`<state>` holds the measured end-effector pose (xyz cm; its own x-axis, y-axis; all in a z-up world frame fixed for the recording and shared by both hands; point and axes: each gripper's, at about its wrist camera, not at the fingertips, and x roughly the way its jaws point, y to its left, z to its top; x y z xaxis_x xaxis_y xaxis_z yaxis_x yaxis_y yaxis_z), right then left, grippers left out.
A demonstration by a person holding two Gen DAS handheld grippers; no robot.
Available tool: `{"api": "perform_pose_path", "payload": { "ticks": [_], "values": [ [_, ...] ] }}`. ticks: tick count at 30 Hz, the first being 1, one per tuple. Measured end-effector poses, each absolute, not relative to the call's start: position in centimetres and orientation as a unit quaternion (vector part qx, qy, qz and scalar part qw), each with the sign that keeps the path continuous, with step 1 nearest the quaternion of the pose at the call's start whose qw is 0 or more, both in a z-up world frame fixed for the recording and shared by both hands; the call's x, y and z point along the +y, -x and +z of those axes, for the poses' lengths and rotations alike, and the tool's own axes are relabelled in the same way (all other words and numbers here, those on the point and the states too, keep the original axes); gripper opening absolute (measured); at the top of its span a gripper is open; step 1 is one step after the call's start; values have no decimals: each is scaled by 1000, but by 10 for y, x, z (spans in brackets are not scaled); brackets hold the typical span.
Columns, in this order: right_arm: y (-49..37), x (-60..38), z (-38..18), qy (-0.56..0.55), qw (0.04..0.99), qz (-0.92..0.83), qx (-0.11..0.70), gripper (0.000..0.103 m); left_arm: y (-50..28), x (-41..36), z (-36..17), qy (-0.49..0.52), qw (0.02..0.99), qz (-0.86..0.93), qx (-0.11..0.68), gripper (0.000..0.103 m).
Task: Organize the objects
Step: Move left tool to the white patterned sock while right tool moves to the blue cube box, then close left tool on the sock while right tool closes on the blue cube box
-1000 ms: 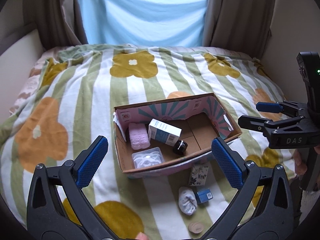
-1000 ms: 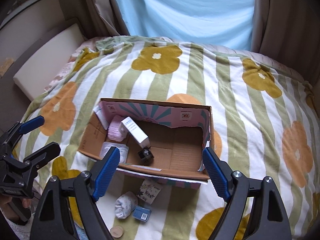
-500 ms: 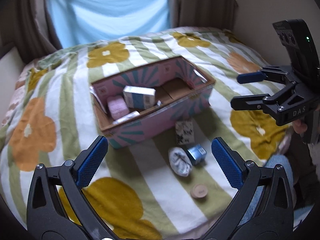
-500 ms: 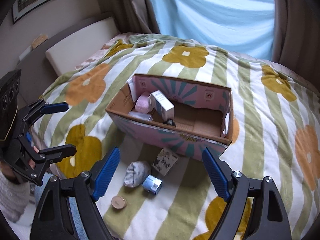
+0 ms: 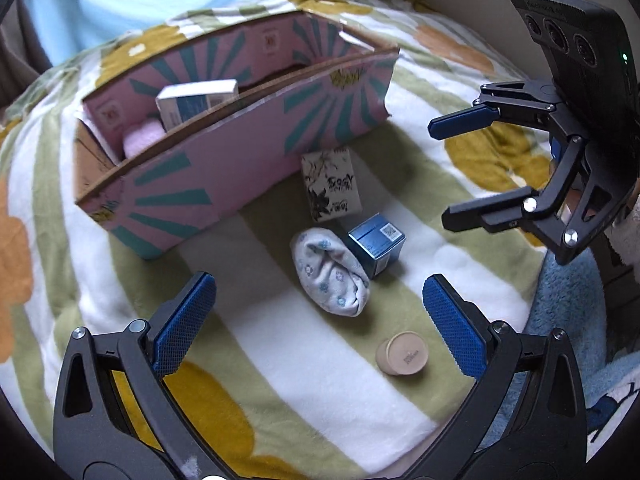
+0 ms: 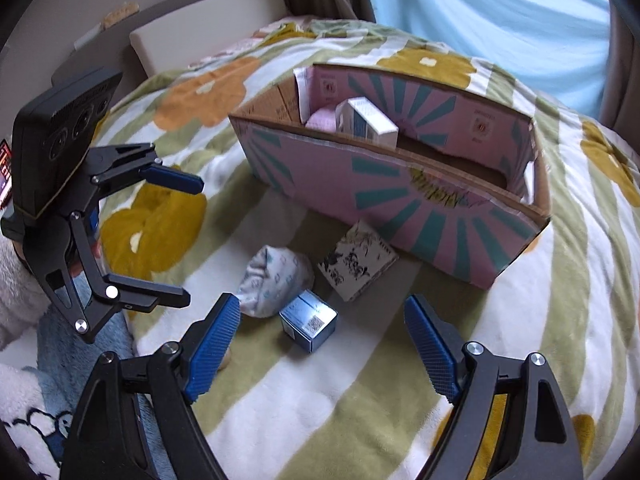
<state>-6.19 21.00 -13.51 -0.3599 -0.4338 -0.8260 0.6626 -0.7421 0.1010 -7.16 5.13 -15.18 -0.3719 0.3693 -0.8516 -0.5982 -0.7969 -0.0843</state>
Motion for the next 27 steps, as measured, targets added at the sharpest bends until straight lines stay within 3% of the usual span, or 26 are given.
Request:
{"api": "perform_pose_path", "payload": {
  "ticks": [19,24,27],
  "values": [
    [86,187,-198,-506,367,-770,128,81,98,63,-217,527,307,785,109,101],
    [88,188,-205,-515,379,-760,118,70,100,67,-222,525,314,782,116,99],
    [89,187,-209,-522,384,-753,116,58,102,69,-226,529,318,778,114,90]
  ]
}}
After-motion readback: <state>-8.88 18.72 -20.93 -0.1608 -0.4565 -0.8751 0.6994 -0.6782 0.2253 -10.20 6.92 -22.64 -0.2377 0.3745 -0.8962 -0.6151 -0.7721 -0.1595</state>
